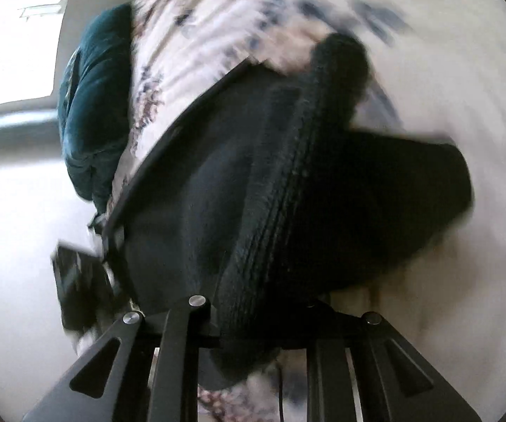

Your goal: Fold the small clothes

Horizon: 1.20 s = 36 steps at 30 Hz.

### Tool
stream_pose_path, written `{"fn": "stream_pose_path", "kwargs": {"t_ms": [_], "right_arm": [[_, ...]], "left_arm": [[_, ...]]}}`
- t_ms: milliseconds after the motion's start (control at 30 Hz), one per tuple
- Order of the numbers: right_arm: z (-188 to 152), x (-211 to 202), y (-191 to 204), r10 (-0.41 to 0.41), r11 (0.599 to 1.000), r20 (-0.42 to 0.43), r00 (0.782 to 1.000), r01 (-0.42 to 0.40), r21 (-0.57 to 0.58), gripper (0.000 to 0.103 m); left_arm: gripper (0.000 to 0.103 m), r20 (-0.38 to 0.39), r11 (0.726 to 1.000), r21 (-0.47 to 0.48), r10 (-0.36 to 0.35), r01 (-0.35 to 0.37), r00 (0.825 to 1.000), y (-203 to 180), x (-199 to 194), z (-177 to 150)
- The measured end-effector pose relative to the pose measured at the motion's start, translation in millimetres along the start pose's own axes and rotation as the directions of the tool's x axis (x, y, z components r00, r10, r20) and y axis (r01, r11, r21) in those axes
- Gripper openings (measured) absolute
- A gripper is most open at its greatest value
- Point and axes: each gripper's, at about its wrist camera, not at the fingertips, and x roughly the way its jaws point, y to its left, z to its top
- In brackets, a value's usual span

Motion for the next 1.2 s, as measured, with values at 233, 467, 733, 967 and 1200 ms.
{"fn": "stream_pose_path", "kwargs": {"t_ms": [233, 467, 733, 967, 1200], "right_arm": [[-51, 36, -53, -0.077, 0.988, -0.147, 0.986, 0.095, 0.12, 0.046], [-29, -54, -39, -0.176, 0.983, -0.032, 0.984, 0.174, -0.061, 0.065], [79, -49, -8, -0.212, 0.964, -0.014, 0.977, 0.207, -0.165, 0.068], [138, 31, -5, -0.28, 0.93, -0.051, 0.959, 0.258, -0.263, 0.077], [162, 23, 29, -0.226, 0.919, 0.099, 0.969, 0.246, -0.31, 0.006]], "left_arm": [[0.076, -0.014, 0.996, -0.033, 0.086, -0.087, 0.996, 30, 18, -37], [0.079, 0.261, 0.957, -0.098, 0.288, -0.271, 0.921, 5, -87, -126], [0.08, 0.184, 0.897, -0.301, 0.387, -0.323, 0.903, 49, -100, -214], [0.08, 0.047, 0.828, -0.201, 0.541, -0.523, 0.84, 77, -32, -239], [0.103, 0.048, 0.782, -0.109, 0.621, -0.614, 0.783, 79, 14, -232]]}}
